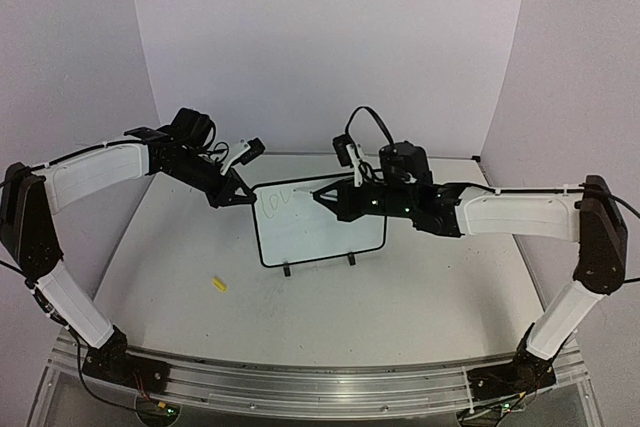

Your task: Write a sentence on the whiteboard

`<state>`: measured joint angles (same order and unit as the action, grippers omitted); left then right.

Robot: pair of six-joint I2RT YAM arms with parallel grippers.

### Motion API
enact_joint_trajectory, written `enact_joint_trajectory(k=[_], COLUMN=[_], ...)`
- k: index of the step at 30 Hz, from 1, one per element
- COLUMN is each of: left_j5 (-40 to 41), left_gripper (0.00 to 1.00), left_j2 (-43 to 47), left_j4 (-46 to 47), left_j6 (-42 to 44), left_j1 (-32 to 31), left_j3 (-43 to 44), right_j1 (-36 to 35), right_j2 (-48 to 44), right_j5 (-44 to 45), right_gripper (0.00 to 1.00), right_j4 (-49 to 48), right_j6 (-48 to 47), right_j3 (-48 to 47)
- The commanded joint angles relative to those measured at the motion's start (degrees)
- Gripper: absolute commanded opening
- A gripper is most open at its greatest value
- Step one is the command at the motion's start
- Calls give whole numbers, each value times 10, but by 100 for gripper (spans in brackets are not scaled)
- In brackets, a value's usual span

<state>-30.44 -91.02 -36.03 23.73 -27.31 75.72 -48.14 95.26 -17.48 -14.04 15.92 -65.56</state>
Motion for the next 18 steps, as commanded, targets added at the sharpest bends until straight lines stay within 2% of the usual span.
enact_joint_trajectory(k=[1, 18], left_j5=[73, 75], left_gripper=[0, 0], left_j2=[2, 3], left_j4=[-7, -7], left_j6=[22, 23], left_j1=[8, 8], left_j3=[10, 10], right_j1=[2, 4], right_j2=[13, 34], right_j5=[11, 27], right_gripper=[0, 0], right_j4=[-10, -8], right_j6=[-4, 5], right_j3=[-14, -31])
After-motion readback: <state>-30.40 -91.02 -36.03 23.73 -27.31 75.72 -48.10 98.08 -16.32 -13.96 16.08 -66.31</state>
